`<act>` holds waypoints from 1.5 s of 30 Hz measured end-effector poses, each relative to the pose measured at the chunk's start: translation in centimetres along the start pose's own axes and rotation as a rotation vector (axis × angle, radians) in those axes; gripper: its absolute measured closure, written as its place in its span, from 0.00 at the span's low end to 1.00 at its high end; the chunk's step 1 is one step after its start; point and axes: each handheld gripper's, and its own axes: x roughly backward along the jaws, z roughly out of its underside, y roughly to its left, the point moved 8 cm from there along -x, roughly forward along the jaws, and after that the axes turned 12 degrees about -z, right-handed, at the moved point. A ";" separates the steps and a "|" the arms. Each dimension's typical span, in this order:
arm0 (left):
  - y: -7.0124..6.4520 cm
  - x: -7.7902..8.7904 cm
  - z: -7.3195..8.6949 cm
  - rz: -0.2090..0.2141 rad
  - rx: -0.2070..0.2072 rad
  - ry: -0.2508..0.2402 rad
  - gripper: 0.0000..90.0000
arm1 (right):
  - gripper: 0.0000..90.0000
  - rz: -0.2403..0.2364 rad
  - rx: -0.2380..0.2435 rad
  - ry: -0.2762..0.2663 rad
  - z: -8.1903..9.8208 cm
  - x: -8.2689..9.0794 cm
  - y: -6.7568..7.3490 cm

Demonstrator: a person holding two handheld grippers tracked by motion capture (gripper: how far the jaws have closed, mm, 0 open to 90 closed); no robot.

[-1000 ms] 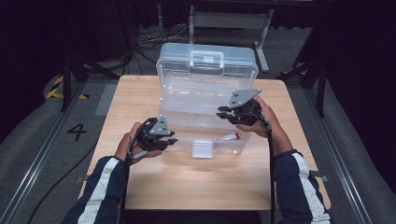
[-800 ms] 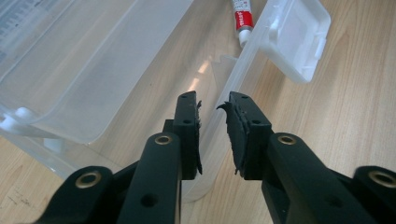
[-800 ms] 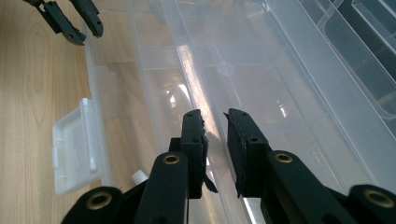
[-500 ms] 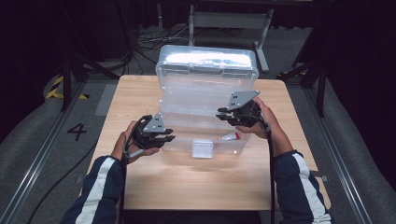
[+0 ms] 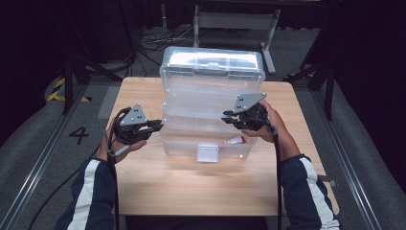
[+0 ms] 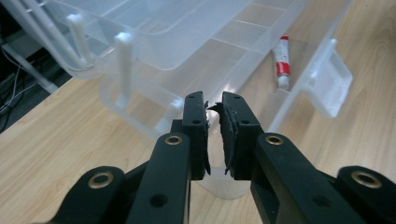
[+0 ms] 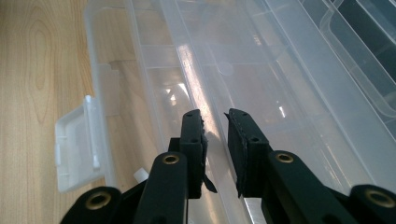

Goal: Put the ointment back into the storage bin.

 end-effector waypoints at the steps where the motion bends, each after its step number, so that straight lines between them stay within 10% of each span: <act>1: 0.3 -0.1 0.0 -0.011 0.016 -0.003 0.90 | 0.85 -0.001 0.000 0.000 0.0 0.0 0.0; 16: 4.4 -2.0 -1.0 -0.099 0.105 -0.012 0.93 | 0.85 -0.004 -0.001 0.004 0.2 0.0 0.2; 45: 5.7 -2.5 -6.6 -0.095 0.122 -0.110 1.00 | 0.84 -0.005 0.012 0.036 0.7 -0.3 1.2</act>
